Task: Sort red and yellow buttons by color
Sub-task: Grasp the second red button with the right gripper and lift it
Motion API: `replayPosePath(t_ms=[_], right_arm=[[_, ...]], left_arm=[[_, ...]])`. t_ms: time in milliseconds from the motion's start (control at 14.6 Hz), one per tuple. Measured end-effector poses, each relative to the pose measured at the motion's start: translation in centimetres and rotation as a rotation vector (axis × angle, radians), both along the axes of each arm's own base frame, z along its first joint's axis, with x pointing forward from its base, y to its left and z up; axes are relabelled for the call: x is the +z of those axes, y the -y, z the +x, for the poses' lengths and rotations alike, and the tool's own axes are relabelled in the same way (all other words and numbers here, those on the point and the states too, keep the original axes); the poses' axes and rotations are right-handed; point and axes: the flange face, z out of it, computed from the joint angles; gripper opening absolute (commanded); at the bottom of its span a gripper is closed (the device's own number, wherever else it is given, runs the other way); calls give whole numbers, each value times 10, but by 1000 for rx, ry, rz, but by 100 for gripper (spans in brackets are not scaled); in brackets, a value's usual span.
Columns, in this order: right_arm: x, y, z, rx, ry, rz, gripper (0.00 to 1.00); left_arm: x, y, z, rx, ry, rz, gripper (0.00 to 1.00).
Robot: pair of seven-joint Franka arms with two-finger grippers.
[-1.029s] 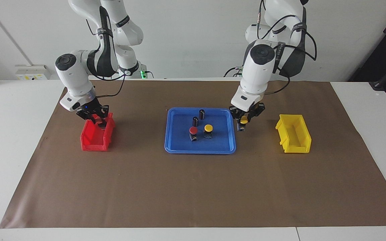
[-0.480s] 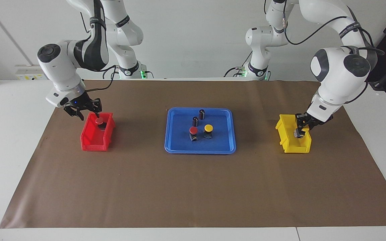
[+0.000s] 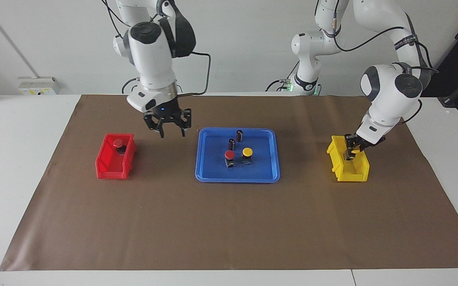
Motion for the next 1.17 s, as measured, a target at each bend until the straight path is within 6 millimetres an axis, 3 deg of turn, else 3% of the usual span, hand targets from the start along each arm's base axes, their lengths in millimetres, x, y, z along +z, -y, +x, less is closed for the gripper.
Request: replayPosePath(t_ms=[206,343,686,755,824,892,961,1167], right_arm=[[-62,-73,9,-34,8,19,70],[-91,-88,9,-31,4,19,70],[-127,-109,-13,11,-11,10,70],[-132,-108,-15,12,-17,6,70],[-137,-106,-16,10,-23,1,70],[-140,-105,-17,10,-27,-2,70],[-141,-104,-18,9,-30,-4,70],[-143,-102,-20,9,-30,-5,69]], left_arm=[[-16,0,-8,-3,6,-2,4],[-20,1,-11,-5,-2,-2,4],[-24,2,-20,-10,-19,-1,7],[-24,3,-23,-11,-21,0,11],[-24,3,-25,-11,-22,0,29],[-24,3,-26,-11,-22,0,53],[-24,3,-27,-12,-23,0,60],[-25,2,-28,-11,-24,0,63]])
